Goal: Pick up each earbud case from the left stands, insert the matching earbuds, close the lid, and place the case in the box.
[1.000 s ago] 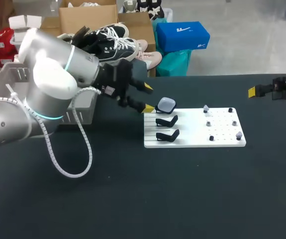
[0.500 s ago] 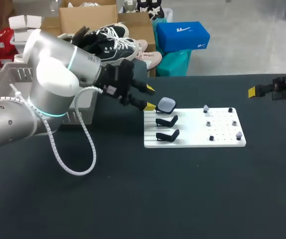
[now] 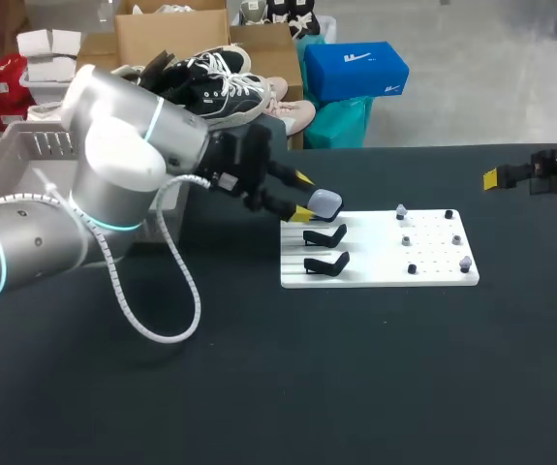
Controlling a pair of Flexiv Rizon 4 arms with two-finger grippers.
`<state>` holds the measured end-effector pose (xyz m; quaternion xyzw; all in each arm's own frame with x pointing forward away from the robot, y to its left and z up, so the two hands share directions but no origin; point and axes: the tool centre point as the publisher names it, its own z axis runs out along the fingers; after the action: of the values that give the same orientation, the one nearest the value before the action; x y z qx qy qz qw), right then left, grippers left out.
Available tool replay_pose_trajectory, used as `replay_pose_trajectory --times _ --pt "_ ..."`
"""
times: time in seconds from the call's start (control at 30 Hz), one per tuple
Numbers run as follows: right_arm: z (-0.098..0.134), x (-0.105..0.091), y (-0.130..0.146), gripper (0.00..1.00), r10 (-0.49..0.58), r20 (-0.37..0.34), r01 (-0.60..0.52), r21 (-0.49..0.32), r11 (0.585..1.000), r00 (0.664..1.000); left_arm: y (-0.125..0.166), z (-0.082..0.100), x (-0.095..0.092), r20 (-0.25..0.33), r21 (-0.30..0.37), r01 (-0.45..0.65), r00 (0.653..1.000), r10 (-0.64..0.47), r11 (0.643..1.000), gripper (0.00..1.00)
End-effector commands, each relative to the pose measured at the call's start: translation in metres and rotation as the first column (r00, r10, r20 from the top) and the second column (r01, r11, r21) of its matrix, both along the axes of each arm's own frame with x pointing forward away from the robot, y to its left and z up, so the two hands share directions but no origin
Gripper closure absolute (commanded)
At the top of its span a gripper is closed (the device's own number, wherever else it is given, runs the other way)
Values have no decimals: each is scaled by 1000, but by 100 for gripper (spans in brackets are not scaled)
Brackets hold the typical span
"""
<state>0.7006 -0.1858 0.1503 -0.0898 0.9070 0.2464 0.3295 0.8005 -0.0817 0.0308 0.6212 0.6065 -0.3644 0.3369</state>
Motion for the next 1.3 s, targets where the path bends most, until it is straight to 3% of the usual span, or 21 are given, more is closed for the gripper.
replay_pose_trajectory --times 0.03,0.47,0.83,1.1,1.17,1.3 --pt "-1 1 -1 0 2 1 -2 2 1000 1000 -8 -7 11 -8 0 20 1000 -20 1000 21" --pt "-1 1 -1 0 2 1 -2 2 1000 1000 -17 -15 23 -8 0 5 1000 -5 1000 27" --pt "-1 1 -1 0 2 1 -2 2 1000 1000 -21 -18 20 -10 8 19 1000 -19 1000 27" --pt "-1 1 -1 0 2 1 -2 2 1000 1000 -24 -17 22 -13 5 23 1000 -23 1000 44" --pt "-1 1 -1 0 2 1 -2 2 1000 1000 -24 -17 20 -14 6 27 1000 -27 1000 52" --pt "-1 1 -1 0 2 1 -2 2 1000 1000 -24 -19 18 -18 11 28 999 -28 1000 56"
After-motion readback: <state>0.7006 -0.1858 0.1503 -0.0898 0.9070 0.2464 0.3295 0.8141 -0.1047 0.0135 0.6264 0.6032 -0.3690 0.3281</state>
